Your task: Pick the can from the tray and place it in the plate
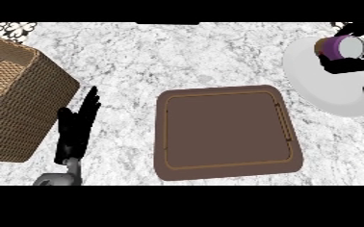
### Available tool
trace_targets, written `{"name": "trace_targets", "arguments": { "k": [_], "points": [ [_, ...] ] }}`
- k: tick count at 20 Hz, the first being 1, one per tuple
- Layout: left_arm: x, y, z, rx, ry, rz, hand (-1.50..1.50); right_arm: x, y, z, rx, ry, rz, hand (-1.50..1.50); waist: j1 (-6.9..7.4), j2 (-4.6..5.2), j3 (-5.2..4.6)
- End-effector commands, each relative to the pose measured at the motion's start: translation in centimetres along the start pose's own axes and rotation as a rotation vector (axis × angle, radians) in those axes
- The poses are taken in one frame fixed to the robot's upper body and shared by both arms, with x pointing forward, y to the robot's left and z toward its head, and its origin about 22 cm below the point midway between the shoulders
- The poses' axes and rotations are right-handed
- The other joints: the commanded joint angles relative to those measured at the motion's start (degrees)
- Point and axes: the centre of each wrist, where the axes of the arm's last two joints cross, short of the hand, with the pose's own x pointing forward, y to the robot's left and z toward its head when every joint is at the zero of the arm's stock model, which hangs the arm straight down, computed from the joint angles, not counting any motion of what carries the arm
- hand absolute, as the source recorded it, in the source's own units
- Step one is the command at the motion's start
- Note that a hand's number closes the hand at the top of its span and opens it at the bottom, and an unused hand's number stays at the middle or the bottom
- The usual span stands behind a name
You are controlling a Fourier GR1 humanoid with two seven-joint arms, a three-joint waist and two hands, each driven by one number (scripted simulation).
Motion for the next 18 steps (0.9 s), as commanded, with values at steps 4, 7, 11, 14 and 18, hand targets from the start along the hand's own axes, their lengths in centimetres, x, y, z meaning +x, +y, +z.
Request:
{"name": "trace_targets", "arguments": {
  "k": [4,7,11,14,18],
  "points": [
    [-0.1,-1.7,-0.1,-0.019,-0.008,0.012,0.00,-3.4,0.9,-0.6,0.049,0.051,0.046,1.50,0.40,0.18,0.02],
    [-0.3,-0.2,-0.6,-0.016,-0.015,-0.007,0.00,-5.9,0.7,0.2,0.095,0.101,0.067,1.50,1.64,0.77,0.12],
    [0.3,-0.8,-0.1,-0.023,-0.038,-0.021,0.00,-7.0,-1.4,-0.2,0.263,0.140,0.039,1.50,1.73,0.73,0.12],
    [1.7,-1.5,-1.2,-0.025,-0.014,-0.011,0.00,-7.6,1.5,1.4,0.378,0.172,0.005,1.50,1.54,0.89,0.17],
    [0.6,-1.8,0.4,-0.055,-0.036,-0.004,0.00,-8.6,0.4,1.5,0.487,0.229,0.057,-1.50,2.91,1.08,0.23]
  ]
}}
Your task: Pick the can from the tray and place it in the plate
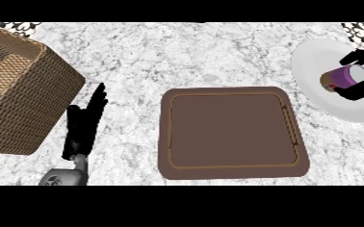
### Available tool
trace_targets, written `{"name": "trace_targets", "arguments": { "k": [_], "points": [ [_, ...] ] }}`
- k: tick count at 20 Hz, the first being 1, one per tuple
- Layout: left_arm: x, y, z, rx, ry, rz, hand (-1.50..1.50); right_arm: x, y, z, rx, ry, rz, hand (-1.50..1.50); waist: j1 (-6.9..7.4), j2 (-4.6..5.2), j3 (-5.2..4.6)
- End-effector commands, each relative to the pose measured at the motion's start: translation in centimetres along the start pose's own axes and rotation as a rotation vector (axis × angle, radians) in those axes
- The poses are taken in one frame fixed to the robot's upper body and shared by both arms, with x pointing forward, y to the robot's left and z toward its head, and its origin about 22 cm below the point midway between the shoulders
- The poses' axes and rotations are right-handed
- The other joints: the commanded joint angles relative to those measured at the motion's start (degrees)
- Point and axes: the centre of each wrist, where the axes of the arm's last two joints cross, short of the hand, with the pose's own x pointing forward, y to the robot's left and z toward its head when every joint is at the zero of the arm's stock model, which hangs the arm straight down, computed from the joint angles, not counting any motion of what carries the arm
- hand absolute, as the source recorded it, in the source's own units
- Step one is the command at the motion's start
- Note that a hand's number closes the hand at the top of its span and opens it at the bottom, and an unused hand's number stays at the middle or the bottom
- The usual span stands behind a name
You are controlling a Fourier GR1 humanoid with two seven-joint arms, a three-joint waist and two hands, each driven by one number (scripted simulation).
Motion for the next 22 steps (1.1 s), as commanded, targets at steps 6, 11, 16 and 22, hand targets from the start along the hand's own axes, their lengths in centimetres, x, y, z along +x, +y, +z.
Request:
{"name": "trace_targets", "arguments": {
  "k": [6,11,16,22],
  "points": [
    [-0.1,0.1,0.4,0.001,0.012,0.002,0.00,-1.5,-0.5,0.6,0.084,-0.196,-0.116,-1.50,-0.13,-0.11,0.09],
    [0.1,0.7,0.0,0.034,0.009,0.003,0.00,-0.5,-1.8,0.0,-0.080,-0.337,-0.570,-1.50,-1.23,-0.41,0.18],
    [0.0,1.1,0.2,0.015,0.017,0.000,0.00,-4.5,-2.9,1.9,-0.122,-0.328,-0.792,-1.50,-0.70,0.00,0.18],
    [0.0,1.4,0.4,0.007,0.016,-0.001,0.00,-7.0,-2.2,3.4,-0.048,-0.344,-0.823,-1.50,-0.34,-0.01,0.14]
  ]
}}
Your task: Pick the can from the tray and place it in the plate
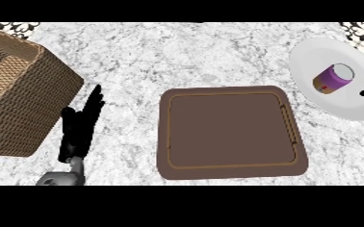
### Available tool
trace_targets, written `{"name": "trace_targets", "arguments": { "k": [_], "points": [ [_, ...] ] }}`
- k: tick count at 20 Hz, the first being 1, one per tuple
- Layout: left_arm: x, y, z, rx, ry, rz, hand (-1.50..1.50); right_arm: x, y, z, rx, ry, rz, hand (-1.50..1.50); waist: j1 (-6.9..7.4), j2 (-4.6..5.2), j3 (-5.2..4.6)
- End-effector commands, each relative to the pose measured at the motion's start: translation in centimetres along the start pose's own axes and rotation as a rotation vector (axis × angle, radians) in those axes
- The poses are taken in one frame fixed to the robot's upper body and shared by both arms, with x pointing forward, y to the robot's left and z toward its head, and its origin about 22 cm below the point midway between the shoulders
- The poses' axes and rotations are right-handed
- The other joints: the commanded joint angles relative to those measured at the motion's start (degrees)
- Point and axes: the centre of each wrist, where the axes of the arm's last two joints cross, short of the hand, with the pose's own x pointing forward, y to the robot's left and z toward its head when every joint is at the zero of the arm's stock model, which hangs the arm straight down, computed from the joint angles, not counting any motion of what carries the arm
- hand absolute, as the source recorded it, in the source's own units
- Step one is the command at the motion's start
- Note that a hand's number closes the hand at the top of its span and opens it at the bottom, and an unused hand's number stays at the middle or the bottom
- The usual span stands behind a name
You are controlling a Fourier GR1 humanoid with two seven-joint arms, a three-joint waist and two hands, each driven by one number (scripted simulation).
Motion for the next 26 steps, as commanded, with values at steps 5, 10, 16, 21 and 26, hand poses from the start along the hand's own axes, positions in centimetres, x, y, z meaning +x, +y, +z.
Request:
{"name": "trace_targets", "arguments": {
  "k": [5,10,16,21,26],
  "points": [
    [0.1,-0.9,-0.7,-0.021,0.008,0.003,0.00,-1.0,-0.9,1.5,0.016,-0.088,-0.075,-1.50,0.21,0.27,0.07],
    [-0.3,-1.6,0.2,-0.006,0.004,-0.004,0.00,-2.8,1.0,2.2,0.034,-0.063,-0.064,-1.50,0.30,-0.03,0.04],
    [0.5,-0.3,-0.2,0.007,-0.003,-0.013,0.00,-2.8,1.7,1.7,-0.012,-0.011,-0.001,-1.50,0.55,0.01,0.02],
    [1.0,-0.5,-0.4,-0.037,0.002,0.009,0.00,-3.6,1.7,2.5,-0.049,-0.006,0.038,-1.50,1.02,0.25,0.10],
    [0.9,-1.3,-1.2,-0.008,-0.010,0.002,0.00,-2.8,0.5,2.4,-0.057,0.028,0.078,-1.50,0.49,0.24,0.04]
  ]
}}
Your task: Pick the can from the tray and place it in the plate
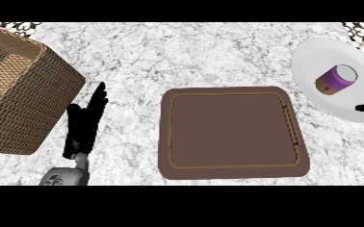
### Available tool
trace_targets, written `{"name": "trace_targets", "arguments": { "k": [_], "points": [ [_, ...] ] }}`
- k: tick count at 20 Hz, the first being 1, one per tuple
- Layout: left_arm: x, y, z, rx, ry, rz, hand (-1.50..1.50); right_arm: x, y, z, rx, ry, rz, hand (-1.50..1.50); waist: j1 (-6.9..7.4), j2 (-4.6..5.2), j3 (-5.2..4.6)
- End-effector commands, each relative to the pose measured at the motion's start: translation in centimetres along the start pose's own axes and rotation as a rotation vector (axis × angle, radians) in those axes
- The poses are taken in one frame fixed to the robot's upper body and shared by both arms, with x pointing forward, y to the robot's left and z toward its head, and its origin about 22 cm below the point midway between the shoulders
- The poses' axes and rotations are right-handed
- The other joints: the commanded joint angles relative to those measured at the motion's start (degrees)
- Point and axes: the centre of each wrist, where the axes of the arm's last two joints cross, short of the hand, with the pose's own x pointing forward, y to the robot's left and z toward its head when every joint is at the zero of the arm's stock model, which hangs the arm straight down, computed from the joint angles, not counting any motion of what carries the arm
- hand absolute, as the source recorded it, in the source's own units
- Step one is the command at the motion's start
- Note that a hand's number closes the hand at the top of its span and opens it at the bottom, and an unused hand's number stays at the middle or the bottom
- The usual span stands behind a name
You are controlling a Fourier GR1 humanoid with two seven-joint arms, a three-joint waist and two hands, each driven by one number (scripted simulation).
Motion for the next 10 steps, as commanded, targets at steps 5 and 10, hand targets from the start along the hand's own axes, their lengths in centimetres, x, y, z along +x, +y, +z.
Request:
{"name": "trace_targets", "arguments": {
  "k": [5,10],
  "points": [
    [0.0,0.7,0.5,-0.015,-0.001,0.004,0.00,-1.2,-2.4,2.7,-0.047,0.042,0.055,-1.50,0.56,0.26,0.15],
    [0.2,0.6,-0.4,-0.009,-0.009,0.003,0.00,-0.2,-2.5,1.6,-0.070,0.030,0.068,-1.50,0.47,0.38,0.14]
  ]
}}
